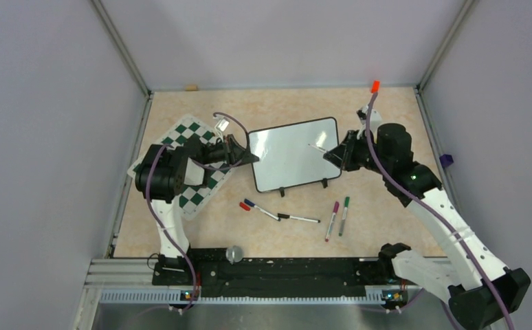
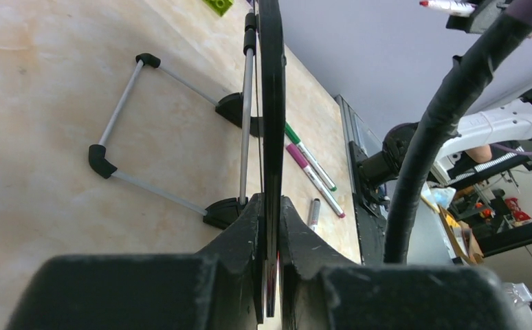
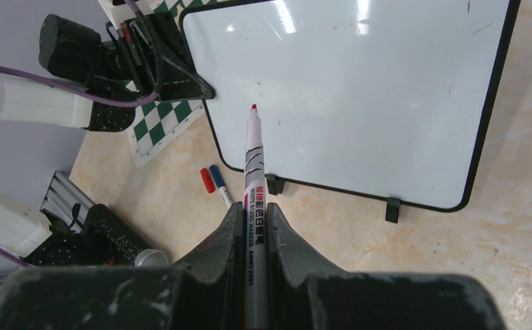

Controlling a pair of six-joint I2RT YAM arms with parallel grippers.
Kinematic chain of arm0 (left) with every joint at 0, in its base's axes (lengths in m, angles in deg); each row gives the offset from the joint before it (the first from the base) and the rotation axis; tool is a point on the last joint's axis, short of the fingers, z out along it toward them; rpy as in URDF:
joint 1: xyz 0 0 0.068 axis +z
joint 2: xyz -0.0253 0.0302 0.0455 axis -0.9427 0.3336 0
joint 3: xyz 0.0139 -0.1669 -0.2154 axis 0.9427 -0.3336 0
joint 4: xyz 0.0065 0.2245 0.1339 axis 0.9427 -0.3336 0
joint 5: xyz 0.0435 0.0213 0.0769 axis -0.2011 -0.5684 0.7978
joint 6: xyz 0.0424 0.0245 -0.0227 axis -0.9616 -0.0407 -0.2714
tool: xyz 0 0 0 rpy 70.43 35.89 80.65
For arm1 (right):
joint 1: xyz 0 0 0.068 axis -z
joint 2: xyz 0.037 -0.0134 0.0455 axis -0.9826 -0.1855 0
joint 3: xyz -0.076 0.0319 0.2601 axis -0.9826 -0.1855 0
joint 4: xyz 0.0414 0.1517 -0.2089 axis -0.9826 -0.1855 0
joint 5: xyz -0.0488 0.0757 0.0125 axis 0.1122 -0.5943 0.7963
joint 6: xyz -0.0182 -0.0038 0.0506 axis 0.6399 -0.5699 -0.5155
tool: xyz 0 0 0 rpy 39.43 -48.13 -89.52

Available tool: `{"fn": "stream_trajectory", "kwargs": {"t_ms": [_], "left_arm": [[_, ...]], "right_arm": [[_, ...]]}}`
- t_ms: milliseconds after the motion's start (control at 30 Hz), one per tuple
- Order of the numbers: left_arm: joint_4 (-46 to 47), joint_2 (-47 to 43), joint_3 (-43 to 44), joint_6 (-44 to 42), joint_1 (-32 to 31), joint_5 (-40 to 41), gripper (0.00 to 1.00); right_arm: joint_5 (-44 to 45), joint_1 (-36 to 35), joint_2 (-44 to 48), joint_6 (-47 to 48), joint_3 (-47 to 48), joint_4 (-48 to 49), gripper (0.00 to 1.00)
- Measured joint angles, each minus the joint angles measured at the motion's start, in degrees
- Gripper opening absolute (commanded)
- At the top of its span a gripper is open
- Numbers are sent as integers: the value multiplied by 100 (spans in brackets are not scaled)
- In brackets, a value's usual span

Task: Write a sentence on the whiteboard
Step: Move the whiteboard to the center of the board.

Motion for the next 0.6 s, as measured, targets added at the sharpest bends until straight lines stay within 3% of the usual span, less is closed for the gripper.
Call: {"fn": "stream_trajectory", "kwargs": {"t_ms": [300, 467, 600], "left_arm": [[105, -166, -339, -22, -229, -74, 3], [-166, -280, -380, -286, -236, -57, 26], [-1211, -577, -413, -935, -256, -15, 48]], "right_arm": [[83, 0, 68, 4, 0, -55, 0], [120, 0, 68, 4, -2, -90, 0], [151, 0, 68, 4, -2, -90, 0]]}}
